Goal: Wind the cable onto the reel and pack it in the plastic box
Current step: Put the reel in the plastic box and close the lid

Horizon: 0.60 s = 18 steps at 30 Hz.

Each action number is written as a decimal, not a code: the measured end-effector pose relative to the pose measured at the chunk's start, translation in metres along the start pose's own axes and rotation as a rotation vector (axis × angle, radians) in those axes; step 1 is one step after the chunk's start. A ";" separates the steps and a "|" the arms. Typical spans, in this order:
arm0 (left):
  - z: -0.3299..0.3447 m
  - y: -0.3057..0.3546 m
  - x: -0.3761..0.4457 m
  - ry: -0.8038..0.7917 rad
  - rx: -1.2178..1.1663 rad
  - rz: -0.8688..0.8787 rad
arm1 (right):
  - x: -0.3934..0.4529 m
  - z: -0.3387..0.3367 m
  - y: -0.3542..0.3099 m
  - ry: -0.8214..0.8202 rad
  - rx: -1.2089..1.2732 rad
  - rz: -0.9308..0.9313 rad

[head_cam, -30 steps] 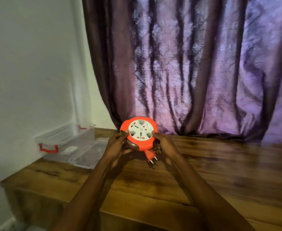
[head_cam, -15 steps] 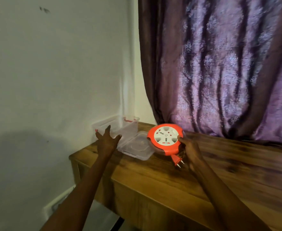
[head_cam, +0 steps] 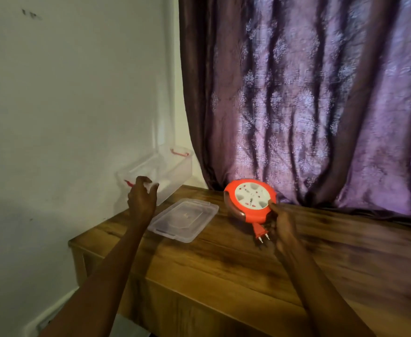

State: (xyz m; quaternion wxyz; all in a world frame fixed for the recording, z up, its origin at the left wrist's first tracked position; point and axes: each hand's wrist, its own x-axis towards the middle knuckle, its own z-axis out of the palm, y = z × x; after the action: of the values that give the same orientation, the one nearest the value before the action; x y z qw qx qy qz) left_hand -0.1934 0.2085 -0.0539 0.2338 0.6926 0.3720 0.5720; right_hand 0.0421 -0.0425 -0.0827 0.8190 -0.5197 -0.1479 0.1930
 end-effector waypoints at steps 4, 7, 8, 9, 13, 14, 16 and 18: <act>0.023 0.031 -0.001 -0.131 -0.141 0.046 | -0.003 -0.018 -0.027 -0.008 0.345 -0.074; 0.047 0.058 -0.015 -0.281 -0.213 0.108 | -0.006 -0.038 -0.053 -0.017 0.491 -0.147; 0.057 0.067 -0.023 -0.333 -0.242 0.127 | -0.008 -0.048 -0.062 -0.008 0.492 -0.180; 0.067 0.076 -0.032 -0.385 -0.277 0.144 | -0.010 -0.060 -0.071 0.003 0.481 -0.214; 0.104 0.105 -0.070 -0.593 -0.393 0.159 | -0.018 -0.112 -0.104 0.079 0.366 -0.301; 0.112 0.111 -0.079 -0.645 -0.405 0.169 | -0.020 -0.124 -0.112 0.108 0.316 -0.317; 0.123 0.122 -0.095 -0.747 -0.423 0.184 | -0.022 -0.143 -0.126 0.159 0.220 -0.345; 0.131 0.130 -0.112 -0.814 -0.478 0.158 | -0.024 -0.158 -0.139 0.186 0.106 -0.384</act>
State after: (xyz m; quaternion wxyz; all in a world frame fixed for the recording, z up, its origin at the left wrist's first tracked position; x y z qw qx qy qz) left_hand -0.0426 0.0539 -0.0567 0.4691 0.8134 0.0542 0.3398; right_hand 0.1136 -0.2324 -0.0233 0.8769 -0.4539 -0.1578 -0.0075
